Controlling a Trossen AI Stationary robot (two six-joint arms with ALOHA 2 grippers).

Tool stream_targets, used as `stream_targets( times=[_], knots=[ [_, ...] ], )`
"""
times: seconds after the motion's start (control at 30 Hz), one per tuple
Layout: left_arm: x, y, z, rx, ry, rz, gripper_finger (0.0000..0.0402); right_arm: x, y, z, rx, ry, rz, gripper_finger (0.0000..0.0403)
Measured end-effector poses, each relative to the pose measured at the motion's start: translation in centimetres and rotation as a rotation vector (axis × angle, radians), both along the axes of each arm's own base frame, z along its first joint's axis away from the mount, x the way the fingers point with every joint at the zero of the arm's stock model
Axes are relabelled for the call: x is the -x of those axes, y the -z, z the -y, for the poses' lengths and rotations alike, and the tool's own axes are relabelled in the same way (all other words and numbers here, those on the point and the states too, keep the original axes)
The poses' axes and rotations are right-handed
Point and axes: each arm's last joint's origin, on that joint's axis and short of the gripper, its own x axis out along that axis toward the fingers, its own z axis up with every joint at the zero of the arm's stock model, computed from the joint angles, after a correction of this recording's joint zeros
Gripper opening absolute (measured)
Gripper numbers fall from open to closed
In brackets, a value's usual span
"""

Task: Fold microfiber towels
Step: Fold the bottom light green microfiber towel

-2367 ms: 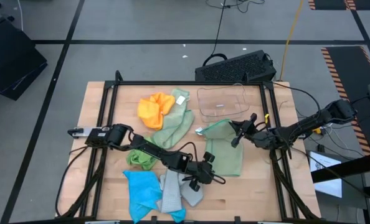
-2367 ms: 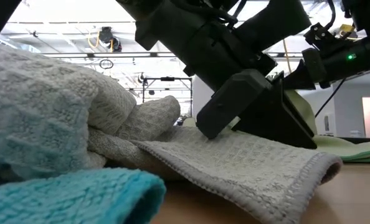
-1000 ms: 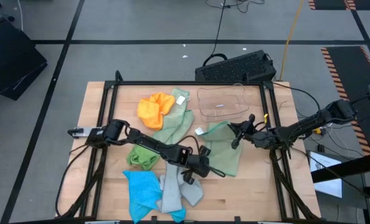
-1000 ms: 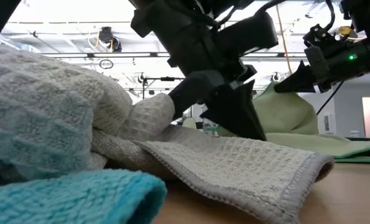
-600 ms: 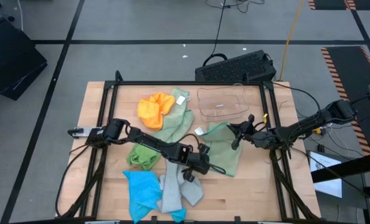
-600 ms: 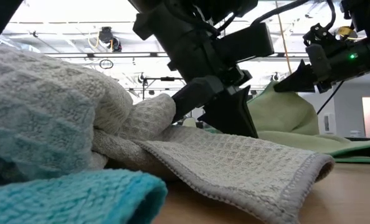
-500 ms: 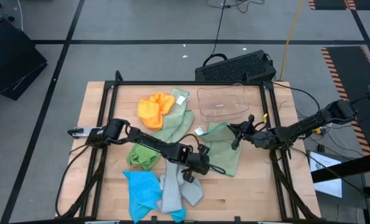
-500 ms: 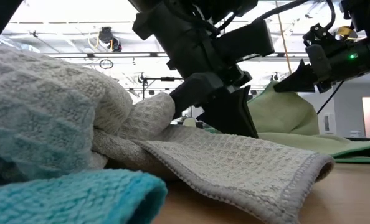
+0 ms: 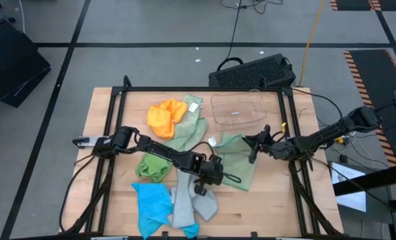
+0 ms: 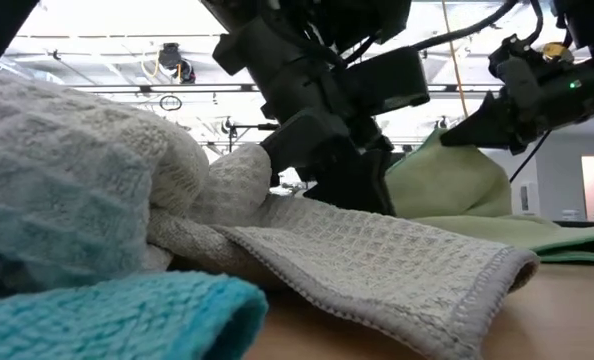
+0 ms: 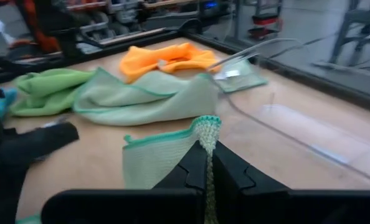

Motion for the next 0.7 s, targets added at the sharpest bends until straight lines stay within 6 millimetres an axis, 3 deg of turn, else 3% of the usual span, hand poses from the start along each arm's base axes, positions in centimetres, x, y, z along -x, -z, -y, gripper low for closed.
stream_targets(
  times=[0.27,0.7],
  knots=[
    [0.2,-0.1,3.1,0.05,0.06,0.065,0.0016,0.0,0.0,-0.2,-0.005,-0.021,-0.004,0.0004],
    [0.6,0.0,3.1,-0.055,0.002,0.059,0.0021,0.3,0.6,-0.1,0.013,-0.023,-0.068,0.0004]
  ],
)
